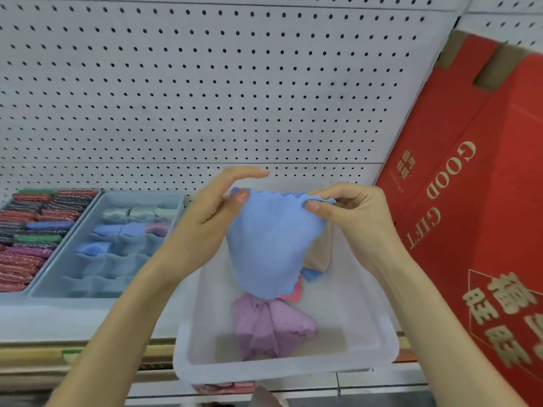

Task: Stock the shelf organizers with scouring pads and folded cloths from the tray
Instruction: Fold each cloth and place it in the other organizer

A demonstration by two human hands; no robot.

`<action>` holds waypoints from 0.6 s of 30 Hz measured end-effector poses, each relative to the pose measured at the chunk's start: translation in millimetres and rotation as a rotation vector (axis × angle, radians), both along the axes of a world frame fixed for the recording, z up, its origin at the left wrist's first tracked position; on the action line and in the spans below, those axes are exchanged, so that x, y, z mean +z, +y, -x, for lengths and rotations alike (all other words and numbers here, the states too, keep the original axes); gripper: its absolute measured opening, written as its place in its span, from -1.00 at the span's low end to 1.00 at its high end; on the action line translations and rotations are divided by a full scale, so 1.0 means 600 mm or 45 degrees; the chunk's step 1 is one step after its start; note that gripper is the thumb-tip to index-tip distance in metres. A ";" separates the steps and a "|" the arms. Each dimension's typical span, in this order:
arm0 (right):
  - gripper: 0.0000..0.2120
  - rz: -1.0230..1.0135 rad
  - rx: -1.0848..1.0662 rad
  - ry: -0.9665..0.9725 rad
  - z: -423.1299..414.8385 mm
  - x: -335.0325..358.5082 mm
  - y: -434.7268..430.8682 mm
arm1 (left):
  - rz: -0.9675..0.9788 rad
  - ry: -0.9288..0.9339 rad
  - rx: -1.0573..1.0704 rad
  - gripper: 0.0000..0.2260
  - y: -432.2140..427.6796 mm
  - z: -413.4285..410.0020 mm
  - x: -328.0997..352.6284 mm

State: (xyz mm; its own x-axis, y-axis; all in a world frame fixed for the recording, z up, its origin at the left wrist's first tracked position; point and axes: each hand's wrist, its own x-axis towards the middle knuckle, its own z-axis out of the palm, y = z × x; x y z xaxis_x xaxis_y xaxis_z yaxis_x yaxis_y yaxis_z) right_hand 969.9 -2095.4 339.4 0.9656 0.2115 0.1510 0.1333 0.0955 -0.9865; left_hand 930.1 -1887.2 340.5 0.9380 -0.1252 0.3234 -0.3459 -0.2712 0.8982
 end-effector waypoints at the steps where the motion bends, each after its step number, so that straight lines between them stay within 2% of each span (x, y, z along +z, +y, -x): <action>1: -0.82 0.004 -0.018 -0.006 0.000 0.002 0.002 | -0.045 -0.053 -0.025 -0.80 -0.004 0.001 0.000; 6: -0.76 0.000 -0.046 -0.062 0.000 0.017 0.006 | -0.190 -0.109 0.003 -0.77 -0.023 -0.001 -0.004; 12: -0.80 0.016 -0.079 -0.097 0.002 0.023 -0.002 | -0.078 -0.047 0.018 -0.73 -0.034 -0.007 -0.003; 18: -0.80 0.047 -0.101 -0.107 0.003 0.022 -0.002 | -0.196 -0.115 0.106 -0.84 -0.048 -0.012 -0.005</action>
State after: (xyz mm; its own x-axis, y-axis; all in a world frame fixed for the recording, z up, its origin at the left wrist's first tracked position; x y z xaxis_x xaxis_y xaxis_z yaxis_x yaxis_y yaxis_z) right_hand 968.1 -2096.5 352.4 0.9638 0.1416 0.2259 0.2217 0.0450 -0.9741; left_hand 937.2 -1915.9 337.7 0.9152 -0.1028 0.3896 -0.3937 -0.4337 0.8105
